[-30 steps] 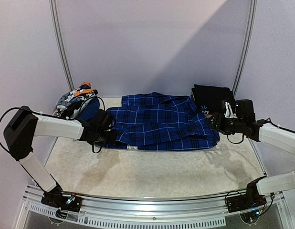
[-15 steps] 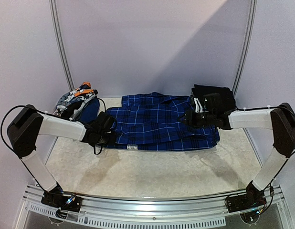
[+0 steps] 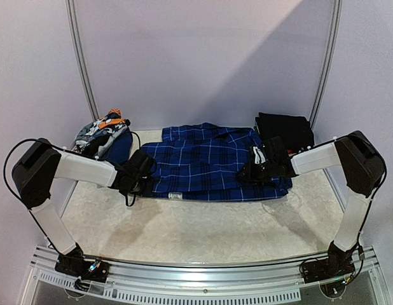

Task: Fold and stack the mixed laundry pile
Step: Adjust the 1/3-folded shirt at the center of the board, then move the 1/3-folded shirt to the center of the board.

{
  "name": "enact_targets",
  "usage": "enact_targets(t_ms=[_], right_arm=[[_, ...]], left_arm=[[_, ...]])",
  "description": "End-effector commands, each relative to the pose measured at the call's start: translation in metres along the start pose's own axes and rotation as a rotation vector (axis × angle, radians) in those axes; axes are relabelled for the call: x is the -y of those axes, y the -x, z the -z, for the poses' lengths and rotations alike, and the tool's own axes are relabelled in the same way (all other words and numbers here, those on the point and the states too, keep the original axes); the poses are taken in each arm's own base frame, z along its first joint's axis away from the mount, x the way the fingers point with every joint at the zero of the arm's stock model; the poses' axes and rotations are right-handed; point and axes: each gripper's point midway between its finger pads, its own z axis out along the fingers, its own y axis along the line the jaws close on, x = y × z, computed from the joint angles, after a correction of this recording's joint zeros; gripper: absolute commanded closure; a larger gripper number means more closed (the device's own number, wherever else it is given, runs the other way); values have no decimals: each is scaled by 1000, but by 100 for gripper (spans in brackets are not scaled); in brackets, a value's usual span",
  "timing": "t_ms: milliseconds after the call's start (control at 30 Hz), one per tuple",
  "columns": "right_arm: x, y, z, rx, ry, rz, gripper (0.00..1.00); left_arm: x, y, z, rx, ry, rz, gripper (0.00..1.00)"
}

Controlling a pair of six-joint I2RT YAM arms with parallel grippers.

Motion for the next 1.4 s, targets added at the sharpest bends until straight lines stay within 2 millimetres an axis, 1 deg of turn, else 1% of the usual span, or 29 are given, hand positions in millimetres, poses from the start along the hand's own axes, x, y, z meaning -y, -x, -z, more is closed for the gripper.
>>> enact_targets(t_ms=[0, 67, 133, 167, 233, 367, 467, 567, 700, 867, 1033, 1167, 1367], right_arm=[[22, -21, -4, -37, -67, -1, 64], [23, -20, -2, -35, -76, 3, 64], [20, -17, 0, -29, -77, 12, 64], [17, -13, 3, -20, -73, 21, 64], [11, -5, 6, -3, -66, 35, 64], [-3, 11, 13, 30, -41, 53, 64], [-12, 19, 19, 47, -19, 61, 63], [-19, 21, 23, 50, 1, 64, 63], [-23, 19, 23, 43, 12, 66, 63], [-19, 13, 20, 25, 3, 58, 63], [-9, 2, 14, -3, -20, 42, 63], [1, -5, 9, -23, -47, 31, 63], [13, -15, 4, -42, -82, 16, 63]], left_arm=[[-6, -2, 0, -29, 44, 6, 81], [-1, 3, 9, -6, 21, 3, 62], [2, 13, 21, 32, 9, -3, 46], [3, 17, 27, 47, 2, -7, 41], [7, 26, 38, 70, -16, -13, 36], [17, 43, 53, 99, -68, -16, 34], [27, 50, 58, 112, -121, -18, 35], [42, 56, 56, 120, -185, -32, 35], [59, 54, 44, 97, -237, -53, 37], [69, 48, 27, 67, -246, -70, 37], [75, 39, 9, 36, -245, -84, 39], [74, 32, -1, 18, -238, -84, 39], [72, 14, -17, -28, -228, -84, 40]])
